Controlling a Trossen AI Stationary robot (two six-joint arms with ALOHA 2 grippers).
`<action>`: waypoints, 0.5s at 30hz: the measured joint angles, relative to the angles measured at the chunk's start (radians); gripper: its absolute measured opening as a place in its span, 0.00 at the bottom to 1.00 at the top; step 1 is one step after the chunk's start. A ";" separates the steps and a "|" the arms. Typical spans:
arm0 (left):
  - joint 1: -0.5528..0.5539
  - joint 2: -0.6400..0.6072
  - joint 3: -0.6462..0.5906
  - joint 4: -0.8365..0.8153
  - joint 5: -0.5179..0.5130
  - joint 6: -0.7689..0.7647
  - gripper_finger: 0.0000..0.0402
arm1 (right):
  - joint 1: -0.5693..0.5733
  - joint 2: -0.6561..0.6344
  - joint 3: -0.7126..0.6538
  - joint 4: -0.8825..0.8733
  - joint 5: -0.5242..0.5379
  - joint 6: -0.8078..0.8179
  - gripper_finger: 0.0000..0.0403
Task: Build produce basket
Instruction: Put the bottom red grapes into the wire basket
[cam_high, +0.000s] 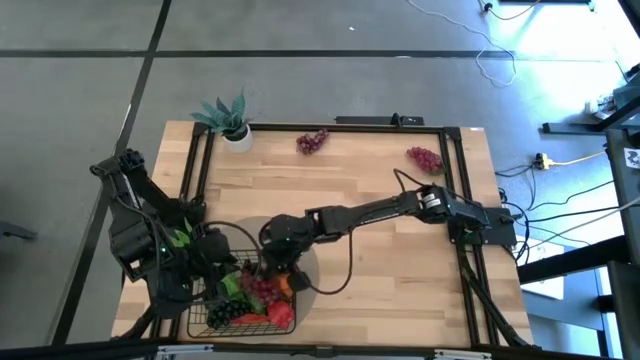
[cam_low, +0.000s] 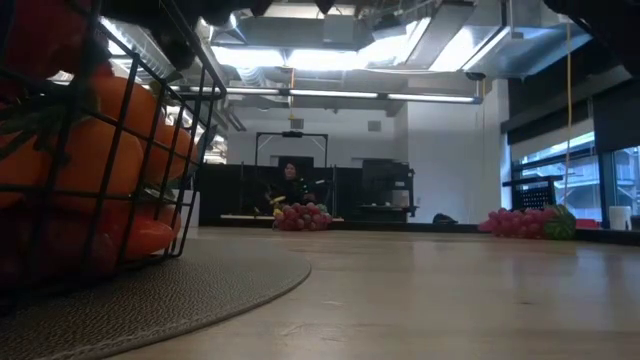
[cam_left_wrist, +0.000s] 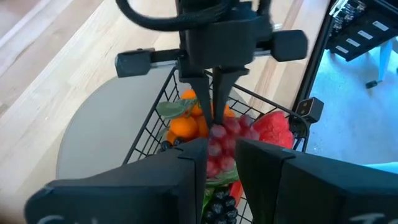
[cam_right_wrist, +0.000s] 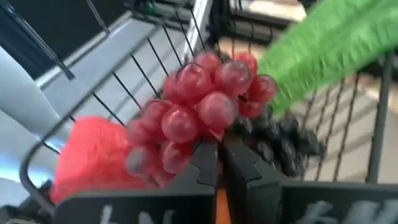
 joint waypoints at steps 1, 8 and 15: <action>0.000 0.000 0.000 0.000 0.000 0.000 0.18 | -0.003 0.000 0.000 -0.021 0.008 0.004 0.00; 0.000 0.000 0.000 0.000 0.002 0.000 0.18 | -0.025 0.000 0.000 -0.105 0.133 0.001 0.00; 0.000 0.000 0.000 0.000 0.002 0.000 0.18 | -0.039 0.000 0.000 -0.117 0.115 0.029 0.02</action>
